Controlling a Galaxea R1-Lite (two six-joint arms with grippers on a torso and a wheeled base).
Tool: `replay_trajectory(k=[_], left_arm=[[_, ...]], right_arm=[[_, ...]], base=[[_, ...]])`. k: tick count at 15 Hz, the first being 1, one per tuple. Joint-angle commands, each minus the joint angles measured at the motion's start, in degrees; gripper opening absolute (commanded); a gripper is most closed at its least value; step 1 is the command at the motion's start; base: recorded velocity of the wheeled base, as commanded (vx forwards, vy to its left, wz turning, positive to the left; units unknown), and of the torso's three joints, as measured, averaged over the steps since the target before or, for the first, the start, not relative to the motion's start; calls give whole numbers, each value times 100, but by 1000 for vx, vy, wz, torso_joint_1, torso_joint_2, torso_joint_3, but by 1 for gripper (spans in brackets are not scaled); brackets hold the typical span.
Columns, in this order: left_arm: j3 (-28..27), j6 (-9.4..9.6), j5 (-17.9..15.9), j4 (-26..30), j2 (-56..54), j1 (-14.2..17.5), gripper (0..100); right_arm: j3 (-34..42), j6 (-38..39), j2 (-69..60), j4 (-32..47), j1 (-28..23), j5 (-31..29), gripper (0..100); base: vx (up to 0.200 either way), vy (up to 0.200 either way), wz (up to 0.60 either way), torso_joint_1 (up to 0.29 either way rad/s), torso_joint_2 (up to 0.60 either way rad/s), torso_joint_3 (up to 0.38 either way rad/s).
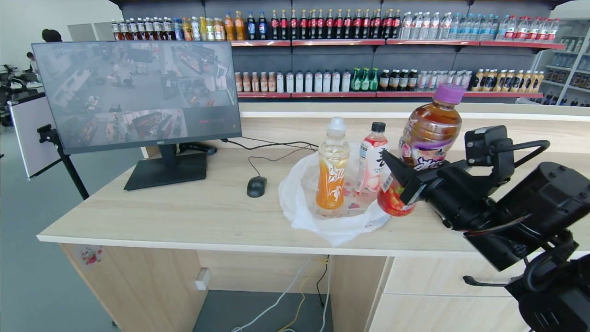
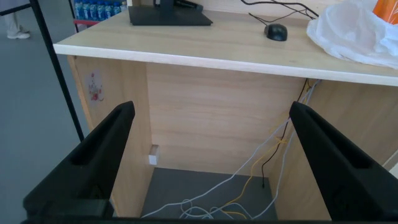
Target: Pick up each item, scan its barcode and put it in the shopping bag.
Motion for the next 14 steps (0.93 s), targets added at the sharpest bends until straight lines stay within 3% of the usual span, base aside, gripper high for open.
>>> replay_trajectory(k=[1,3,11,14], left_arm=[[1,1,-1,-2,-2,2,100],[1,1,-1,-2,-2,11,100],[1,-7,-1,-2,-2,2,100],[1,1,-1,-2,-2,2,100]], right_arm=[[-292,38,388,-6,189,1,0],[-644,29,607,-6,470,1,0],[-1742,38,1917,-6,391,1,0],[-1760,38,2093,-6,198,-8,0]], base=[[0,0,0,0,0,0],[0,0,0,0,0,0],[0,0,0,0,0,0],[0,0,0,0,0,0]])
